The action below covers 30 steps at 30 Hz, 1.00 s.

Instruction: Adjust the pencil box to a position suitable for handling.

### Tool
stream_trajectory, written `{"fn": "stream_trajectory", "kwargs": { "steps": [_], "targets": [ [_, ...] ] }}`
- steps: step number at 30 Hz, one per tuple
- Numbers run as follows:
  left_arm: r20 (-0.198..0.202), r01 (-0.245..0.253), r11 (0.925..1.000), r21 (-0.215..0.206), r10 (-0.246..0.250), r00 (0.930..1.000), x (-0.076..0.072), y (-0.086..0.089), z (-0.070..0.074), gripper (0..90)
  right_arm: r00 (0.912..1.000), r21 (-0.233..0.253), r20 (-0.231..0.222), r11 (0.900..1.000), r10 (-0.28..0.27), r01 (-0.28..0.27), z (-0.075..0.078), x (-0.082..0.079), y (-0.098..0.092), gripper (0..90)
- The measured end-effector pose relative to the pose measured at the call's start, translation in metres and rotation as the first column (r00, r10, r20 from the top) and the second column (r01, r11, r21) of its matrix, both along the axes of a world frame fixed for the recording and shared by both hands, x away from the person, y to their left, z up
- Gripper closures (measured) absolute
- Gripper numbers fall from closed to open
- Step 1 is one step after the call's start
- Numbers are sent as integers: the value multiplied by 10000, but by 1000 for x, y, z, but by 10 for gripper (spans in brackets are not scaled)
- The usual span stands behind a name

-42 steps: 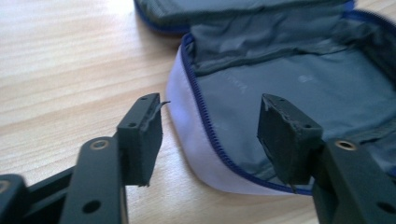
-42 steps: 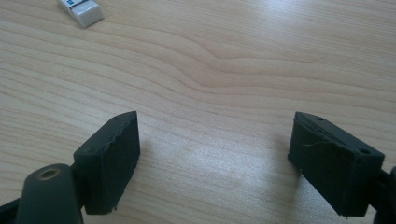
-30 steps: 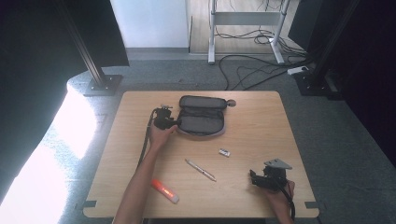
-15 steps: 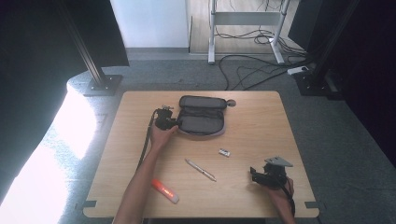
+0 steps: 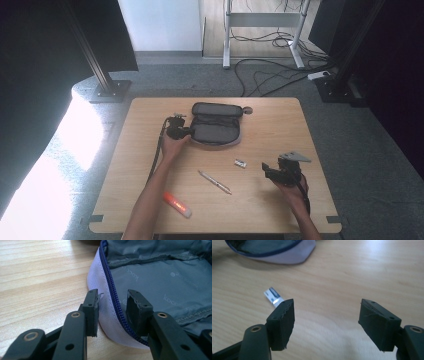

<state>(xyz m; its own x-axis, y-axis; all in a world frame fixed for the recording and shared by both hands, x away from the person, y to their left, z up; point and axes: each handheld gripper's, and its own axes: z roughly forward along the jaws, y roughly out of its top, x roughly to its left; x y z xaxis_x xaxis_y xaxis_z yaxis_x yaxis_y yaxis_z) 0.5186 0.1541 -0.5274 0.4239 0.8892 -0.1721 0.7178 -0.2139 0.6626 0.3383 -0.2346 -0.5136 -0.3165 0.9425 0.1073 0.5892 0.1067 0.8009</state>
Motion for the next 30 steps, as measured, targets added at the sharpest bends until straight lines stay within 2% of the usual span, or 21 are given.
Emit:
{"fn": "stream_trajectory", "kwargs": {
  "steps": [10, 13, 16, 19, 30],
  "targets": [
    [11, 4, 9999, -102, -4, 10000, 0, 1, 1, 627, 9998, 329, 50, 9993, 200, -202, 12, 27, 14, 324],
    [14, 9, 9999, -116, -8, 10000, 1, 2, 1, 659, 9993, 331, 134, 9988, 346, -351, 15, 38, 21, 376],
    [-4, 21, 9999, -150, -21, 10000, 1, 3, 1, 669, 9986, 333, 25, 9981, 525, -526, 18, 46, 26, 395],
    [1, 12, 9999, -166, -12, 10000, 1, 2, 1, 670, 9982, 562, 148, 9967, 586, -594, 19, 51, 32, 408],
    [-85, 47, 9998, -186, -49, 10000, 2, 3, 4, 675, 9984, 353, 88, 9978, 558, -561, 25, 74, 50, 414]
  ]
}}
